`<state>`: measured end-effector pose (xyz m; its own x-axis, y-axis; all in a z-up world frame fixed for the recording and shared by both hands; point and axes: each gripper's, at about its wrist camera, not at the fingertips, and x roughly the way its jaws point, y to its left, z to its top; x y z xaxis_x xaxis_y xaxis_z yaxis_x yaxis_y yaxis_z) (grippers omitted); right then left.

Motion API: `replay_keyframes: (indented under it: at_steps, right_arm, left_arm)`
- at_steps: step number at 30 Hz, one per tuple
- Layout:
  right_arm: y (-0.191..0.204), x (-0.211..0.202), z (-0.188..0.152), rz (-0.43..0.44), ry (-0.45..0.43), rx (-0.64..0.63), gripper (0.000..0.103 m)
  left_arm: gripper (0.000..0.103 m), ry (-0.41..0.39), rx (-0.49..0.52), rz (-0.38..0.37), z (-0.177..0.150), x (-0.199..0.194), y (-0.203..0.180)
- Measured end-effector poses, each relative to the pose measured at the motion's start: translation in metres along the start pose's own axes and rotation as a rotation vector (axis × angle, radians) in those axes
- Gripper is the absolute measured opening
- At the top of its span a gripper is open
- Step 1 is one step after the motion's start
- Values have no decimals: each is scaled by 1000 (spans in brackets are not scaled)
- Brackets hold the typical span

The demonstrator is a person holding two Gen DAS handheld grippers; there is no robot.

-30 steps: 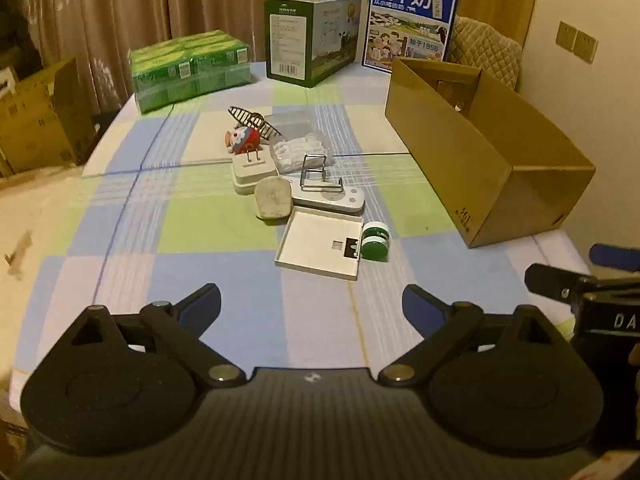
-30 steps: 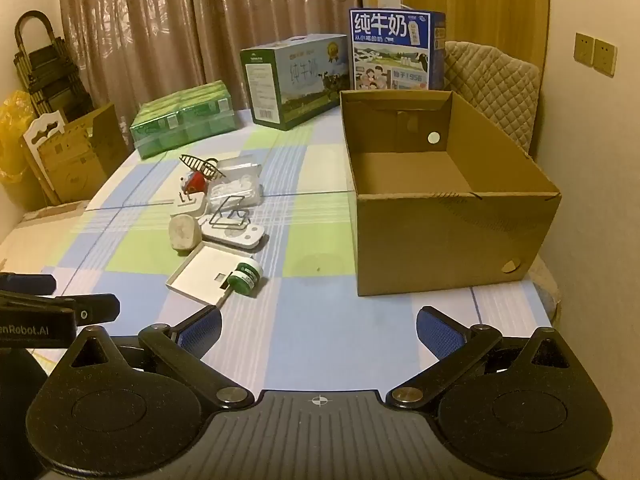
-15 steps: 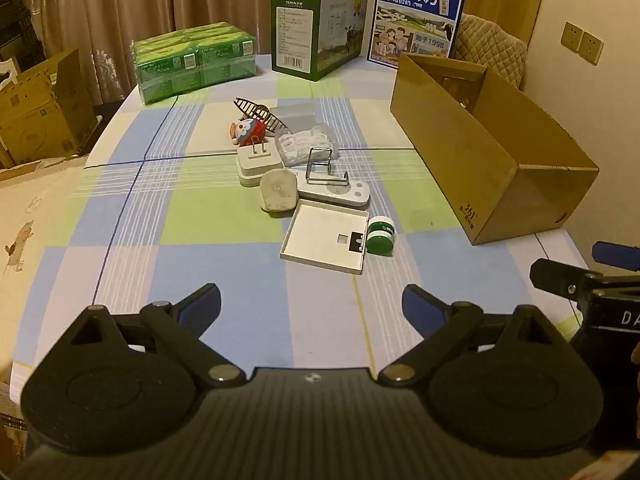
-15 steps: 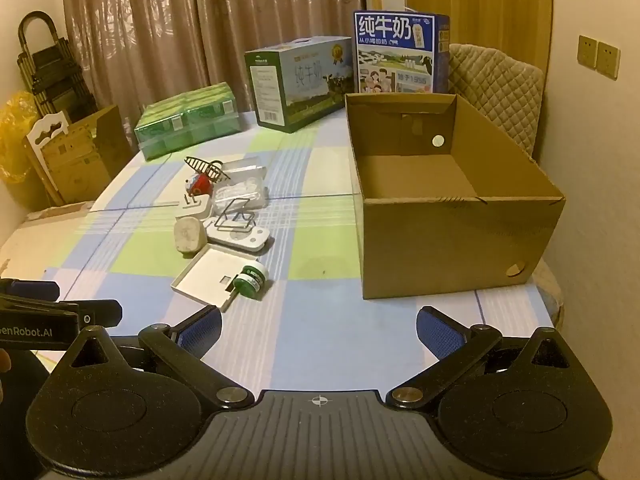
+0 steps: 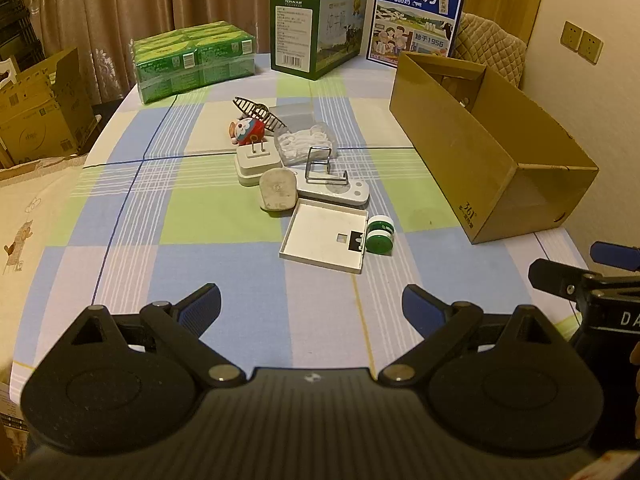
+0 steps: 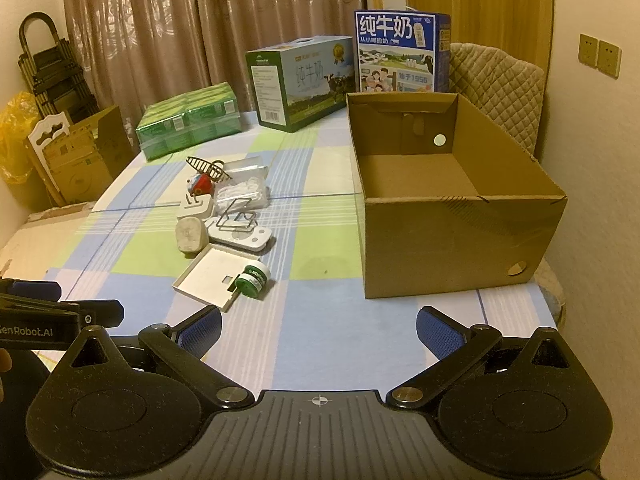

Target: Organize rigid objects

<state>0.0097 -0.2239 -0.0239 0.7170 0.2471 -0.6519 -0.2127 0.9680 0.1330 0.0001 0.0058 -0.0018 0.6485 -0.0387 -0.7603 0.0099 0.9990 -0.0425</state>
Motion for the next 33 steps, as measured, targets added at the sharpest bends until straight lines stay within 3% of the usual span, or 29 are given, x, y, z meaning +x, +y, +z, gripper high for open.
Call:
replay_keyframes:
  at_steps: [33]
  right_arm:
    - [-2,0,-4,5,3,6,101]
  left_arm:
    - [95,6,-8,3,-4,2,-2]
